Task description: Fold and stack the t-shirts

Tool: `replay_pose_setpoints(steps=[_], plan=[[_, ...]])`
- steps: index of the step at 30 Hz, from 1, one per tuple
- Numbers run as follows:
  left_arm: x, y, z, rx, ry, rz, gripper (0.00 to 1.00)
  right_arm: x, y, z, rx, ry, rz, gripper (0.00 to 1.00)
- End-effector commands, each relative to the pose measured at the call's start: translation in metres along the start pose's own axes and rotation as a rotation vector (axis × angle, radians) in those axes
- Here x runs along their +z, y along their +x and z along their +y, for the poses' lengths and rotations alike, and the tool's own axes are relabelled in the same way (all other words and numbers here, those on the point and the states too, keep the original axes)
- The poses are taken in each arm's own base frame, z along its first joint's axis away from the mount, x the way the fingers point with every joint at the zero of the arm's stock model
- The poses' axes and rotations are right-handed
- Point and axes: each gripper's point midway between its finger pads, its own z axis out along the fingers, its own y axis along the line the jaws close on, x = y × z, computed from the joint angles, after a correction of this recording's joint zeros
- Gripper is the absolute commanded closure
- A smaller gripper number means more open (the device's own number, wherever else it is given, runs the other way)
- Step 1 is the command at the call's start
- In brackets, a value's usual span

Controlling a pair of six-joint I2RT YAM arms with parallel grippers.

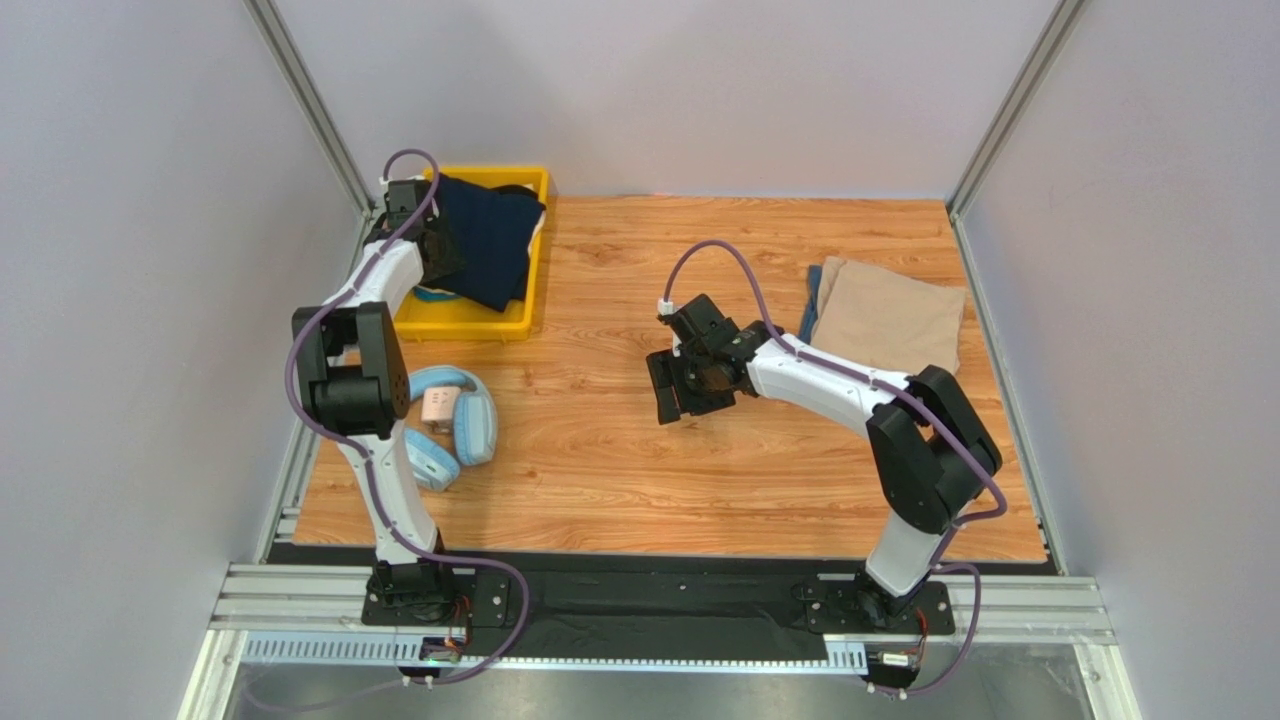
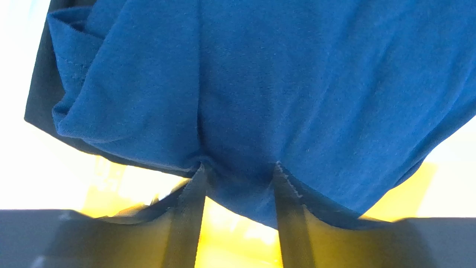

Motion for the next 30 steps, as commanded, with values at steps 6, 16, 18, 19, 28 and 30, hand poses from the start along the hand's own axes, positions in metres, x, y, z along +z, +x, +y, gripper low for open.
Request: replay_pose_setpoints(steps=[6,16,18,19,28,30], plan=[[-0.023,-0.015,-0.005,-0.003,0.046,-0.067,1.00,0.000,-0.015,0.008,-0.011,-0.032,-0.021,0.34],[-0.084,-0.074,-0.025,-0.044,0.137,-0.204,1.00,-0.011,-0.022,0.003,-0.009,0.008,-0.049,0.35],[-0.099,-0.086,-0.032,-0.053,0.176,-0.232,1.00,-0.015,-0.024,0.000,-0.007,0.024,-0.062,0.35],[-0.112,-0.094,-0.035,-0.060,0.195,-0.258,1.00,-0.017,-0.025,0.000,-0.004,0.029,-0.069,0.35],[-0.209,-0.105,-0.119,0.066,0.474,-0.313,1.00,-0.067,-0.062,-0.045,0.061,0.136,-0.235,0.38],[-0.230,-0.109,-0.134,0.111,0.489,-0.357,1.00,-0.077,-0.071,-0.054,0.120,0.141,-0.270,0.38]])
